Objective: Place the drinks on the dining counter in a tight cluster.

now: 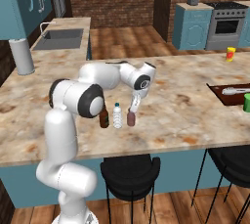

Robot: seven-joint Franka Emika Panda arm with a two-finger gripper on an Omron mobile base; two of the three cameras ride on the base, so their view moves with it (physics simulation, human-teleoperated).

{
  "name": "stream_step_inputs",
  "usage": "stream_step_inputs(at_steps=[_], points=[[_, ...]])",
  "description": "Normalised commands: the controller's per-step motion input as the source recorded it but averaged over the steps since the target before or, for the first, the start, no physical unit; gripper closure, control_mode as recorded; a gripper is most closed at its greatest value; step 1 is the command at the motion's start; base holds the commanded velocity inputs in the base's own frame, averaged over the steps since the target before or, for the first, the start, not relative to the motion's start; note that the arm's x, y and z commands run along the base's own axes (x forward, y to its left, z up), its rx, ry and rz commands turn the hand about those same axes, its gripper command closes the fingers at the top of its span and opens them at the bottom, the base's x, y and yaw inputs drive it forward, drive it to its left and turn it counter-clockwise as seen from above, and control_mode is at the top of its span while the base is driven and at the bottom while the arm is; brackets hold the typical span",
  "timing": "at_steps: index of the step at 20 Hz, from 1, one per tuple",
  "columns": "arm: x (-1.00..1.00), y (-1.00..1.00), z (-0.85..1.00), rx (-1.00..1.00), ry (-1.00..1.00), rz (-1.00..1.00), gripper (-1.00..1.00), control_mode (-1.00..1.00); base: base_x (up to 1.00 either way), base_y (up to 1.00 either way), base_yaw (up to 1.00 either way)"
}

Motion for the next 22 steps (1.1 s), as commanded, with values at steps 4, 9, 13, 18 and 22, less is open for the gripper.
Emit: stream_step_inputs(at_steps=[4, 9, 13, 18, 22], points=[[-0.34, 0.00, 0.54, 0.00, 0.00, 0.00, -1.00, -1.00, 0.00, 0.00, 0.00], [-0.68, 0.00, 0.20, 0.00, -0.04, 0.00, -1.00, -1.00, 0.00, 0.00, 0.00], [-0.82, 0.00, 0.52, -0.01, -0.02, -0.01, -1.00, -1.00, 0.00, 0.00, 0.00], [-0.76, 0.06, 0.94, -0.06, -0.02, -0.07, -1.00, -1.00, 0.00, 0.00, 0.00], [-0.61, 0.56, 0.54, -0.12, -0.02, -0.20, -1.00, -1.00, 0.00, 0.00, 0.00]])
